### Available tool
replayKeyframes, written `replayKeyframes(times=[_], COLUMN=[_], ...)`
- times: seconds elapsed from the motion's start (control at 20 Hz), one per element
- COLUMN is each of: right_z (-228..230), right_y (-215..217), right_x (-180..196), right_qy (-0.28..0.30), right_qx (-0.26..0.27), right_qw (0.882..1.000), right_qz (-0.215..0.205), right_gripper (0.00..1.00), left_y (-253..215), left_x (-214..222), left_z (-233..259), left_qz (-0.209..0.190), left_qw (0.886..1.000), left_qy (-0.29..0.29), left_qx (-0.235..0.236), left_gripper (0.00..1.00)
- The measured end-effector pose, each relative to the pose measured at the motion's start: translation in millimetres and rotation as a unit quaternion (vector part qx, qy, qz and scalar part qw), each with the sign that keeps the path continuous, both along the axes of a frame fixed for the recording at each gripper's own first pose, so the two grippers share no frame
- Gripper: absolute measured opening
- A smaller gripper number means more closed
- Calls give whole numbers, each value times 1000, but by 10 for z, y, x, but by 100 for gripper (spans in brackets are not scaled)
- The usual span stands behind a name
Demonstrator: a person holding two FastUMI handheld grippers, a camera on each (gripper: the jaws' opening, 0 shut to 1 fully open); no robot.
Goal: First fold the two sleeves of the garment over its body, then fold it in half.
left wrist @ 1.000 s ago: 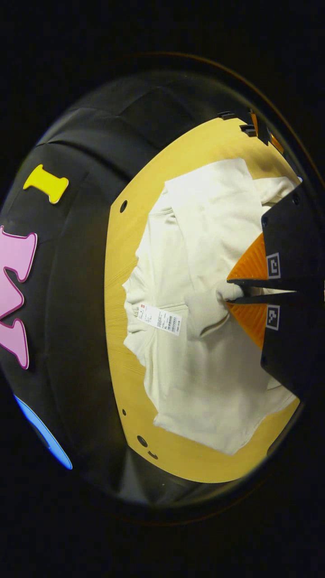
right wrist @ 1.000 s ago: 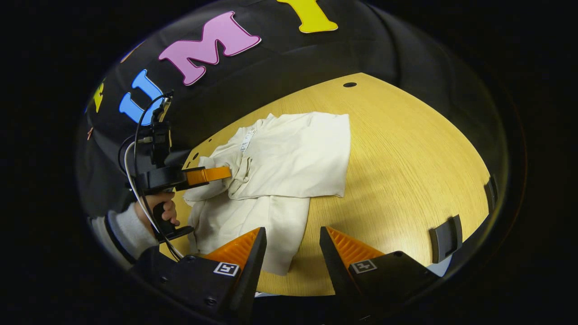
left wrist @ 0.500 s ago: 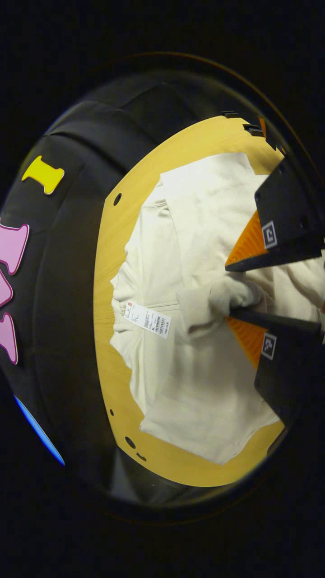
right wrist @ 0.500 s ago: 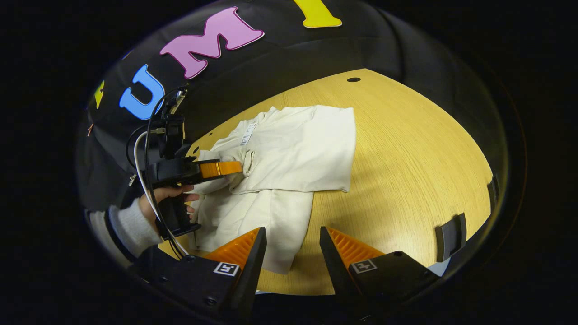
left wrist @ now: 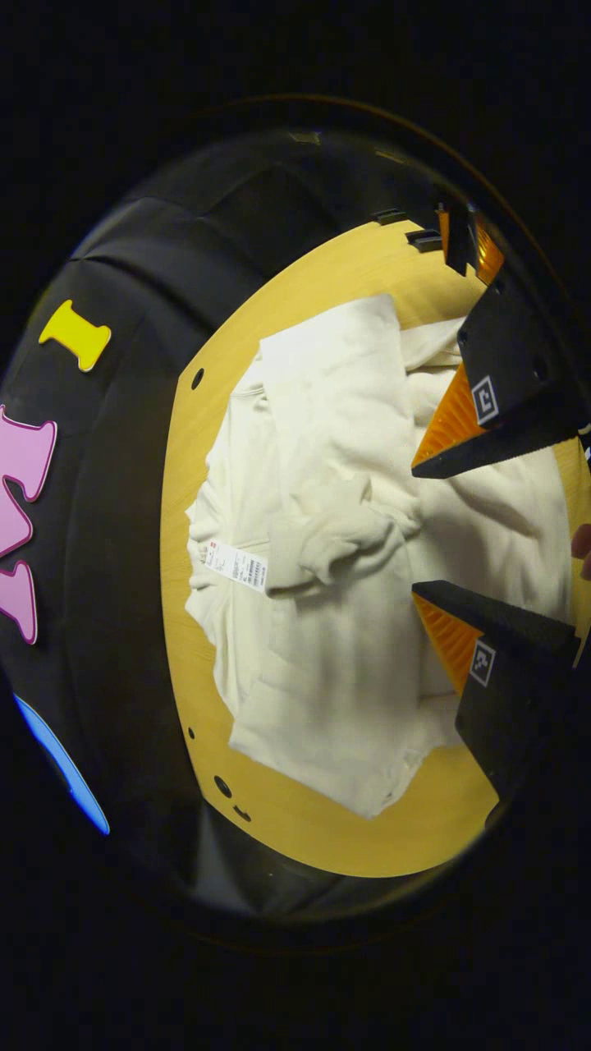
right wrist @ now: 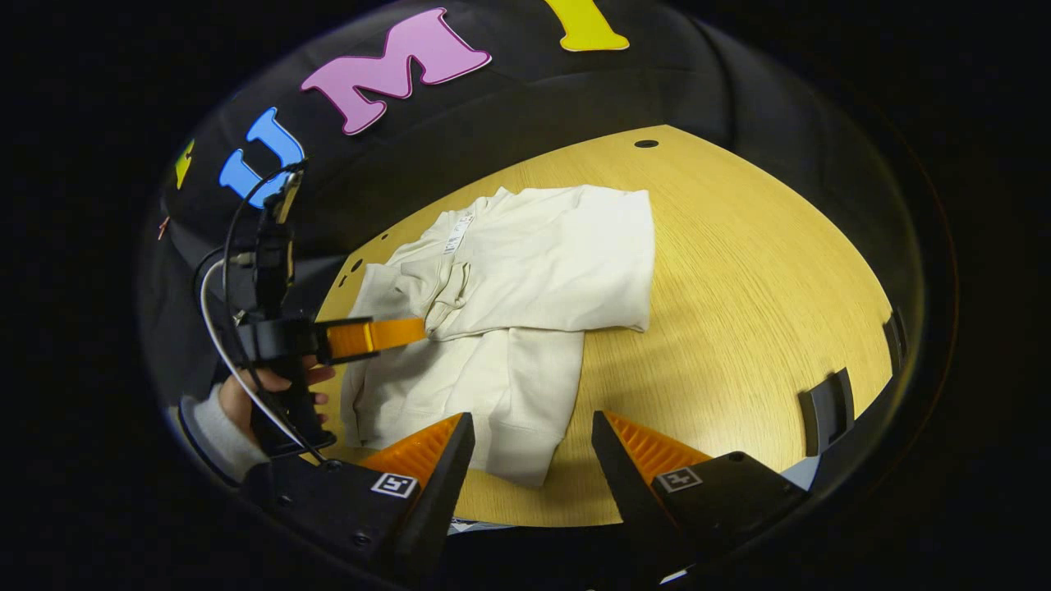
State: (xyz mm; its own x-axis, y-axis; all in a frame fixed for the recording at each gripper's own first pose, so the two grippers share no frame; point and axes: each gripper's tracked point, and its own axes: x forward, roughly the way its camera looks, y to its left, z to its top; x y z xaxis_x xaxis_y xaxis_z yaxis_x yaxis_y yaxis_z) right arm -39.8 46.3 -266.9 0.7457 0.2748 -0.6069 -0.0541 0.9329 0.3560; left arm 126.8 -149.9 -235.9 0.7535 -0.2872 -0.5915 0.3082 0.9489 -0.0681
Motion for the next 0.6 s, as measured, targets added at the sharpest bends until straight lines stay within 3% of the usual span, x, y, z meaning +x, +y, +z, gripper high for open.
replayKeyframes(times=[0.1,0.2,0.45,0.6], right_z=[-18,-56,-197,-274], right_y=[43,82,151,204], right_x=[-37,-72,-112,-97], right_qy=[5,13,38,50], right_qx=[1,-1,-17,-28], right_qw=[1000,1000,999,998], right_qz=[0,-2,-7,-4], right_gripper=[89,96,96,96], left_y=[254,464,1061,1119], left_x=[-215,-409,-897,-946], left_z=[-7,-22,-382,-543], left_qz=[8,16,48,55], left_qw=[1000,1000,998,997], left_qy=[-6,-7,22,41], left_qx=[9,12,41,37], left_gripper=[80,80,80,80])
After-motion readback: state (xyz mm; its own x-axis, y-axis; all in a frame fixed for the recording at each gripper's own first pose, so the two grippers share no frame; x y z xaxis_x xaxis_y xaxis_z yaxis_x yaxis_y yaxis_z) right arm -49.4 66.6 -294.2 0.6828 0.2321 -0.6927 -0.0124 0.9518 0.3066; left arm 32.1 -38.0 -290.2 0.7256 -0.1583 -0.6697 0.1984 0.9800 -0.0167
